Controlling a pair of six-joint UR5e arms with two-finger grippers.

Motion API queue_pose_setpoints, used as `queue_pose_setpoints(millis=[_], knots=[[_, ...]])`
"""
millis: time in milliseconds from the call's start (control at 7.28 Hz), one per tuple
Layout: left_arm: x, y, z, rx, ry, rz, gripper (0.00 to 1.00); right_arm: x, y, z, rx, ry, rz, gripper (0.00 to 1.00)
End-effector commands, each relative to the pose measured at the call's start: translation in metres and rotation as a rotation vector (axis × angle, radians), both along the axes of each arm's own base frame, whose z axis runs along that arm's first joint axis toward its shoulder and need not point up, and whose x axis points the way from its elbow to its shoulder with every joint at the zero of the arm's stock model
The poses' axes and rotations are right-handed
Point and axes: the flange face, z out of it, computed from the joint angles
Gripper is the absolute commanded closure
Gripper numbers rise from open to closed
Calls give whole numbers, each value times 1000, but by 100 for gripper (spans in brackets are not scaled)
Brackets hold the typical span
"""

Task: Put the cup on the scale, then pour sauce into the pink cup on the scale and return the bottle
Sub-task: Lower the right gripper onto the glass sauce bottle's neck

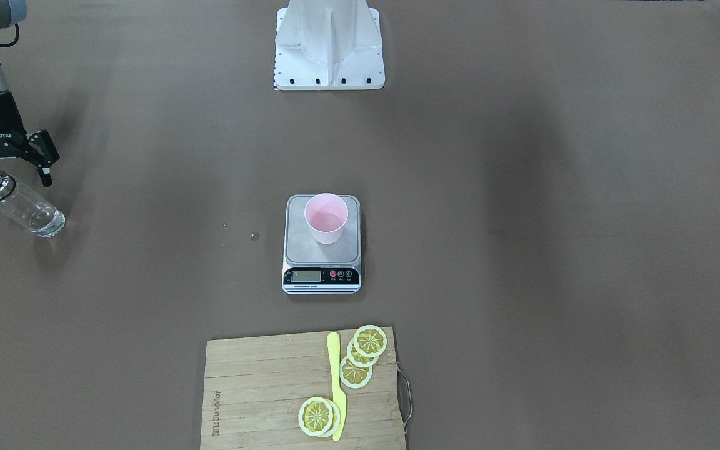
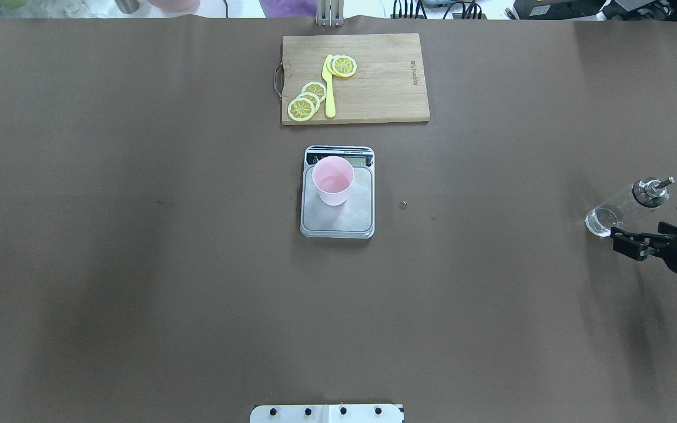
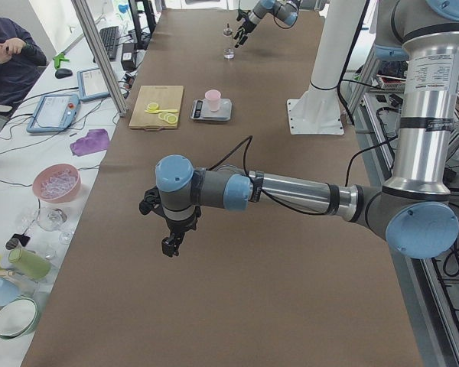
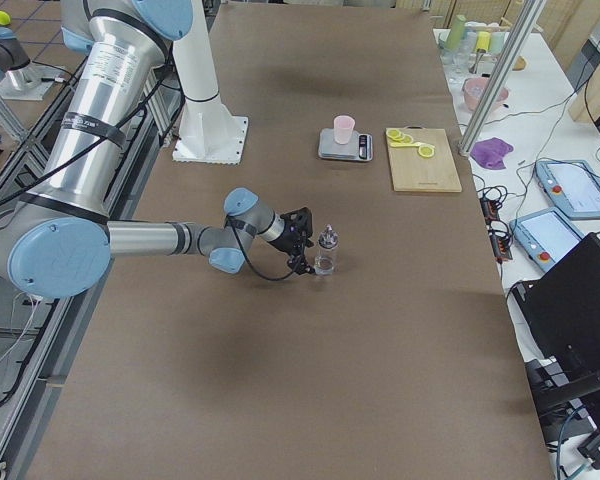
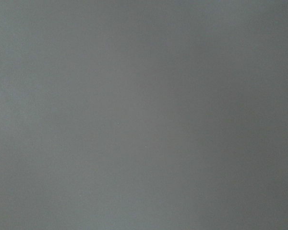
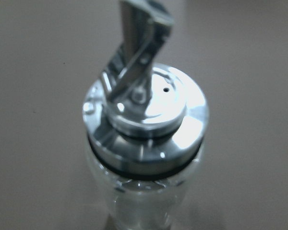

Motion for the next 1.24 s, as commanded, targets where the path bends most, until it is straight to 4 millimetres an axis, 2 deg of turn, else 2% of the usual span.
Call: queue_pose_setpoints(millis=[0, 412, 687, 824, 1099], knots=[[0, 0, 0, 0, 0, 0, 2, -10, -2, 3, 16, 1, 3, 0], [0, 0, 0, -1, 0, 0, 2, -12, -5, 10, 24, 21, 9, 0], [1, 0, 0, 0, 0, 3, 2, -29, -17, 16, 53, -2, 25, 0], [0, 0, 0, 0, 0, 1, 2, -28, -17, 25, 63, -15, 26, 0], [1, 0, 0, 1, 0, 4, 2, -27, -18, 25, 74, -10, 41, 0]])
